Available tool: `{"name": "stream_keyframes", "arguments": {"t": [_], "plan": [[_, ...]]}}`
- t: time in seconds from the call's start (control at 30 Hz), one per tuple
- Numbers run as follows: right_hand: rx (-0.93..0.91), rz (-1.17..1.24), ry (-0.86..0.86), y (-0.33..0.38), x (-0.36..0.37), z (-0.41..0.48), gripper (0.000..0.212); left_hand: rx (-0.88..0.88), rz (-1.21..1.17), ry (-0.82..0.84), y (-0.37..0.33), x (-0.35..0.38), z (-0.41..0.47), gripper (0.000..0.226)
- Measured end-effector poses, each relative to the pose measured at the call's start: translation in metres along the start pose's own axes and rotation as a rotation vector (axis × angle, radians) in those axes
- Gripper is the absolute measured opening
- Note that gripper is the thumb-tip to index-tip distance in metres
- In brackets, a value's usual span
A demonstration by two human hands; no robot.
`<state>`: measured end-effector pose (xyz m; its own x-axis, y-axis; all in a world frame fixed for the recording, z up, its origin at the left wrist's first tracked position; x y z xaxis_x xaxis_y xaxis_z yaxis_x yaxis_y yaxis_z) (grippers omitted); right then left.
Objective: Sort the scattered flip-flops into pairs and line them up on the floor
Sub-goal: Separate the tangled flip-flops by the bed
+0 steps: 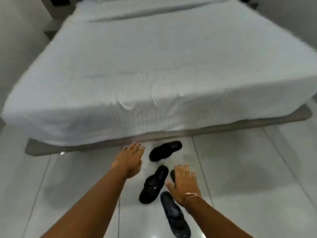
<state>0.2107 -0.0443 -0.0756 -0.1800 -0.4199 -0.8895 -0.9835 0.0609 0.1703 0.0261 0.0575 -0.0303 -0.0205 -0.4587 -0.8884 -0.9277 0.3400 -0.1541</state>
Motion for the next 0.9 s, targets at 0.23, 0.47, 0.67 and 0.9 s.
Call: {"name": "stream_keyframes", "arguments": {"t": [0.23, 0.47, 0.67, 0.9], "plan": [[-0.083, 0.074, 0.126, 0.034, 0.275, 0.096, 0.079, -0.015, 0.051, 0.093, 0.052, 0.233, 0.148, 0.063], [-0.208, 0.067, 0.028, 0.04, 0.413, 0.161, 0.075, 0.012, 0.033, 0.096, 0.052, 0.341, 0.271, 0.07], [-0.219, -0.068, -0.118, 0.033, 0.44, 0.166, 0.07, -0.106, -0.098, 0.13, 0.062, 0.379, 0.317, 0.078], [-0.184, 0.023, -0.157, 0.043, 0.441, 0.174, 0.069, -0.162, -0.087, 0.119, 0.092, 0.392, 0.295, 0.076]]}}
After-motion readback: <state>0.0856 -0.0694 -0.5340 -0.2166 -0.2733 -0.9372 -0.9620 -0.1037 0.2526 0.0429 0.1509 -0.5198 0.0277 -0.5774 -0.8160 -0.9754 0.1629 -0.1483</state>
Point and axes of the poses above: each hand's wrist, its own z-axis towards the middle knuckle, its own x-axis out of the palm, y = z × x, the point moved 7 cm from there along z, towards the middle knuckle, and after that the axes turned 12 degrees about -z, right-handed, at the moved point
